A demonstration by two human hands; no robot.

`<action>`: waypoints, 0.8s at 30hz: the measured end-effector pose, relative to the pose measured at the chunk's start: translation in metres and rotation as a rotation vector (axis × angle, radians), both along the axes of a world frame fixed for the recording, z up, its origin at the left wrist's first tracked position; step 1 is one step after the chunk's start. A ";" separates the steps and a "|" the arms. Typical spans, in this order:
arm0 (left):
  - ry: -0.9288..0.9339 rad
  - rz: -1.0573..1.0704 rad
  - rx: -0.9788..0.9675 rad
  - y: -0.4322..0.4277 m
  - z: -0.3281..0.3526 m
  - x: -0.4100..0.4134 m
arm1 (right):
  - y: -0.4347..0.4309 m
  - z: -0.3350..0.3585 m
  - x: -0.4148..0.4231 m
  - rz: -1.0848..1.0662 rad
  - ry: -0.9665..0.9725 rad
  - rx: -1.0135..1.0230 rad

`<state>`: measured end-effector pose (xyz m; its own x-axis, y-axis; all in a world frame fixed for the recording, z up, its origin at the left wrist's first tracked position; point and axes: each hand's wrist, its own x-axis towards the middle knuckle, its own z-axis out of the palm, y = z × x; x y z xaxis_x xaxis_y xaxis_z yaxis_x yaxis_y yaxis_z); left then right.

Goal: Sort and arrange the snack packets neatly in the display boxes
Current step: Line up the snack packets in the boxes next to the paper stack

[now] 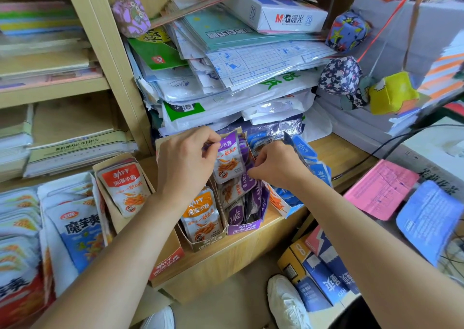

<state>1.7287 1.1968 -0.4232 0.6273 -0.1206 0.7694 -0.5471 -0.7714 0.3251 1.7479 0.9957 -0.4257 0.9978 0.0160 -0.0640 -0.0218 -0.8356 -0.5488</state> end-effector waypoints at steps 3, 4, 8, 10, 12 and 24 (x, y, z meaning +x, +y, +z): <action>-0.062 0.006 0.004 -0.001 -0.004 0.001 | -0.001 -0.002 0.002 -0.016 0.010 0.012; -0.084 0.015 -0.001 -0.001 -0.005 0.001 | -0.002 -0.001 0.001 -0.005 -0.003 0.036; -0.105 0.045 -0.036 0.000 -0.006 0.003 | -0.010 0.006 -0.004 0.015 -0.153 0.143; -0.093 0.047 -0.047 0.001 -0.006 0.005 | -0.018 0.012 -0.008 0.002 -0.243 0.222; -0.081 0.036 -0.049 0.000 -0.007 0.005 | -0.027 0.018 -0.011 -0.026 -0.299 0.328; 0.113 -0.082 -0.011 -0.008 -0.021 0.005 | -0.033 0.029 -0.019 0.001 -0.546 0.566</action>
<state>1.7334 1.1887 -0.4443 0.6982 -0.1672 0.6961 -0.5676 -0.7219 0.3959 1.7293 0.9625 -0.3971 0.8855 -0.0995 0.4538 0.3743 -0.4259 -0.8237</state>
